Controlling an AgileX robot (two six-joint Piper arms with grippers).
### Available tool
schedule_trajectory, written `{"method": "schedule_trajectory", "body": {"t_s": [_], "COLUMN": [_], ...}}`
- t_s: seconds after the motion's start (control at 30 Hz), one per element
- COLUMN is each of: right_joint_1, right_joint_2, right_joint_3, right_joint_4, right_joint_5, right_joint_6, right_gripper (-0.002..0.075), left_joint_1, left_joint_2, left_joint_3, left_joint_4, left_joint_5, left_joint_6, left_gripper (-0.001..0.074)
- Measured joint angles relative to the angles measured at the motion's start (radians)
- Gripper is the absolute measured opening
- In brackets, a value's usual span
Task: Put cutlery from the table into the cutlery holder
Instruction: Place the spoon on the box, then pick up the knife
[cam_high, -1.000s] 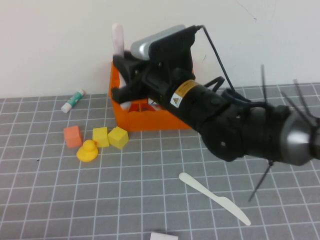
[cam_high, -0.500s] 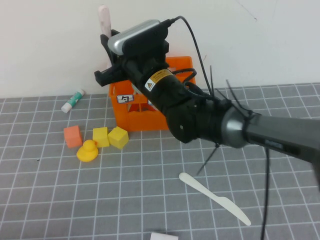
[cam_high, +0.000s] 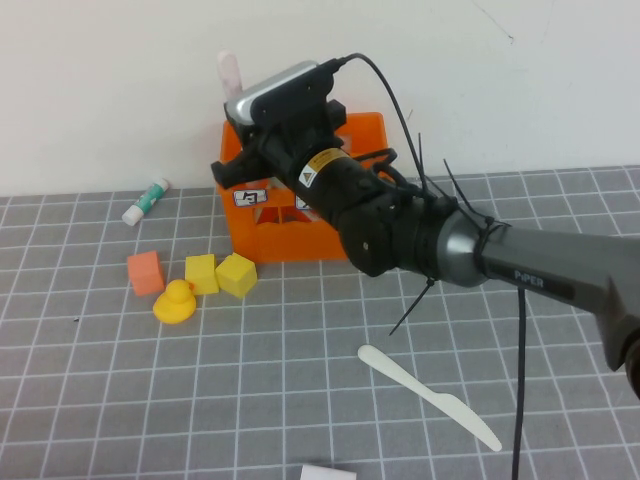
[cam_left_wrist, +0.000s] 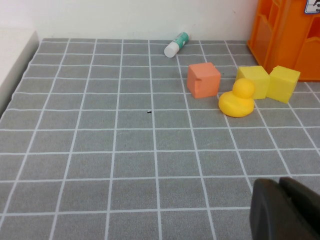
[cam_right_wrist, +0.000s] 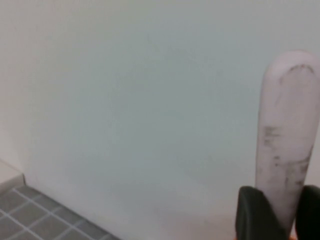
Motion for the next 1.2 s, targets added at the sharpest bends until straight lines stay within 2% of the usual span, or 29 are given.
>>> {"method": "schedule_trajectory", "body": {"t_s": [0.17,0.33,0.4,0.57,0.73,0.9,1.03,1.2], "right_joint_1": [-0.013,-0.017,-0.017,0.001,0.001,0.001,-0.006,-0.024], "right_joint_2": [0.000,-0.027,-0.073,-0.224,-0.297,-0.301,-0.286,-0.250], "right_joint_3": [0.000,0.000,0.000,-0.002,-0.006,-0.006,-0.004,0.056], "right_joint_4": [0.000,-0.040,-0.112,-0.243,-0.258,-0.220,-0.137,-0.099], "right_joint_5": [0.039,0.102,0.228,0.727,1.197,1.575,1.713,1.699], "right_joint_6": [0.014,0.035,0.039,0.026,-0.059,-0.245,-0.320,-0.334], "right_gripper": [0.0267,0.0286,0.0286,0.0286,0.0286,0.0286,0.0286,0.0286], "left_joint_1": [0.000,0.000,0.000,0.000,0.000,0.000,0.000,0.000], "left_joint_2": [0.000,0.000,0.000,0.000,0.000,0.000,0.000,0.000], "left_joint_3": [0.000,0.000,0.000,0.000,0.000,0.000,0.000,0.000], "left_joint_4": [0.000,0.000,0.000,0.000,0.000,0.000,0.000,0.000], "left_joint_5": [0.000,0.000,0.000,0.000,0.000,0.000,0.000,0.000], "left_joint_6": [0.000,0.003,0.003,0.003,0.003,0.003,0.003,0.003], "left_gripper": [-0.0001,-0.0001,-0.0001,-0.0001,-0.0001,-0.0001,-0.0001,-0.0001]}}
